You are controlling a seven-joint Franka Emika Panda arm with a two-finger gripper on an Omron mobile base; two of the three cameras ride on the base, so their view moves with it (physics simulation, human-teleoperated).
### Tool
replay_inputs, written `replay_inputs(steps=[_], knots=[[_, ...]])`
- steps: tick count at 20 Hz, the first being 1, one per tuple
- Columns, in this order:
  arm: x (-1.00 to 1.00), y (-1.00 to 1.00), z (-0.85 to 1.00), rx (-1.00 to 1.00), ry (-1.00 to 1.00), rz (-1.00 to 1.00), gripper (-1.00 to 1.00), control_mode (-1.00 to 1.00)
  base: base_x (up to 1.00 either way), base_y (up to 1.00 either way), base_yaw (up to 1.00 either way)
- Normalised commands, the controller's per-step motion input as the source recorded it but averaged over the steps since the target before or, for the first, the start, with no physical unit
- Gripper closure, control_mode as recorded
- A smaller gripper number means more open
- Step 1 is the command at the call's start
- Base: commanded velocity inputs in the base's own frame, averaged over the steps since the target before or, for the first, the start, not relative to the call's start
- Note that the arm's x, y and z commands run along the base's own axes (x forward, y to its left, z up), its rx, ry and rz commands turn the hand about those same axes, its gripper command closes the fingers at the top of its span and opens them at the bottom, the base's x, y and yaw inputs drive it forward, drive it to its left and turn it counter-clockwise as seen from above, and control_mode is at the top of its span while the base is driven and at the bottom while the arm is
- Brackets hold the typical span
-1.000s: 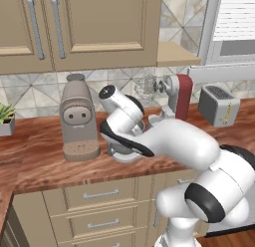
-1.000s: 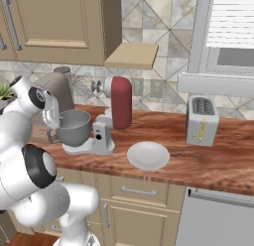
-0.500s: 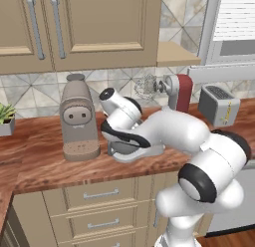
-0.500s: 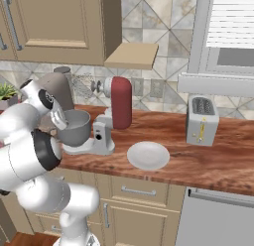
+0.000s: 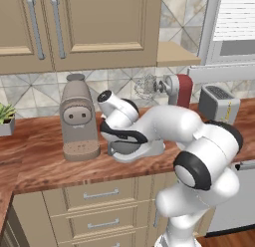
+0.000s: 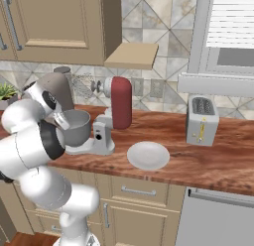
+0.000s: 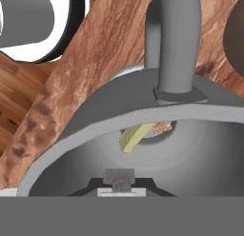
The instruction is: Add butter and sugar cubes to the stand mixer bowl and then turn on the stand mixer to begin making frosting.
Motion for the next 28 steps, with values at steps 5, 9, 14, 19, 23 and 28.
replay_inputs(steps=[5, 9, 14, 19, 23, 28], knots=[[0.06, 0.0, -0.11, 0.0, 0.0, 0.1, -1.0, -1.0, 0.0, 0.0, 0.0], [0.17, 0.0, -0.17, 0.0, 0.0, 0.1, -1.0, -1.0, 0.0, 0.0, 0.0], [0.12, 0.0, -0.09, 0.0, 0.0, 0.09, -1.0, -1.0, 0.0, 0.0, 0.0], [-0.19, 0.04, 0.17, 0.0, 0.0, 0.03, -1.0, -1.0, 0.0, 0.0, 0.0], [-0.87, 0.11, 0.67, 0.0, -0.04, 0.0, -1.0, -1.0, 0.0, 0.0, 0.0], [-0.97, 0.01, 0.98, 0.03, -0.11, 0.0, -1.0, -1.0, 0.0, 0.0, 0.0]])
